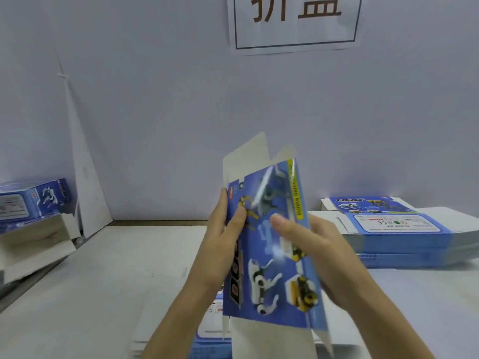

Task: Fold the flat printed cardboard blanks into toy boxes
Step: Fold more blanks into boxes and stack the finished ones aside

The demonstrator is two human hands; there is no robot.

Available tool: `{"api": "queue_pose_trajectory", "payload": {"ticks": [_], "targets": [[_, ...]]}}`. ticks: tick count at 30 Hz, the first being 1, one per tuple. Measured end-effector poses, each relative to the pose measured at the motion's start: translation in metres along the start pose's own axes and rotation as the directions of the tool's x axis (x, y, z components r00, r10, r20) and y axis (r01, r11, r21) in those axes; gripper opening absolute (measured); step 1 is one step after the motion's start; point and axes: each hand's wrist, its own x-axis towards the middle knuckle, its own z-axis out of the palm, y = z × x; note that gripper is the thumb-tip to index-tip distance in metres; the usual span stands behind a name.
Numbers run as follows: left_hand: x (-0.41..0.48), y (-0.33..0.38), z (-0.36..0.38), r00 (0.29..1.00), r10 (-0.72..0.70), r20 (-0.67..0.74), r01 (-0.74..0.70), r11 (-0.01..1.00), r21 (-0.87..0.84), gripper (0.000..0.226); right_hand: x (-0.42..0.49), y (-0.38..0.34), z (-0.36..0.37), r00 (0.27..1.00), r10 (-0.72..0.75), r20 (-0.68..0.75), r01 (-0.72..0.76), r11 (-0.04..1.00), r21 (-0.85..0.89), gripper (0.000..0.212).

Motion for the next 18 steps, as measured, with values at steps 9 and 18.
{"api": "queue_pose_trajectory", "payload": {"ticks": [9, 18], "targets": [[0.003, 0.005, -0.024, 0.992, -0.045, -0.114, 0.045, 0.999, 0.0, 0.084, 0.004, 0.003, -0.029, 0.991, 0.066, -0.116, -0.054, 0.993, 0.101, 0.034], [0.002, 0.009, -0.036, 0.999, -0.047, 0.007, 0.048, 0.997, -0.067, 0.054, 0.005, 0.006, -0.039, 0.981, 0.013, -0.193, -0.007, 0.999, 0.033, 0.031]]}}
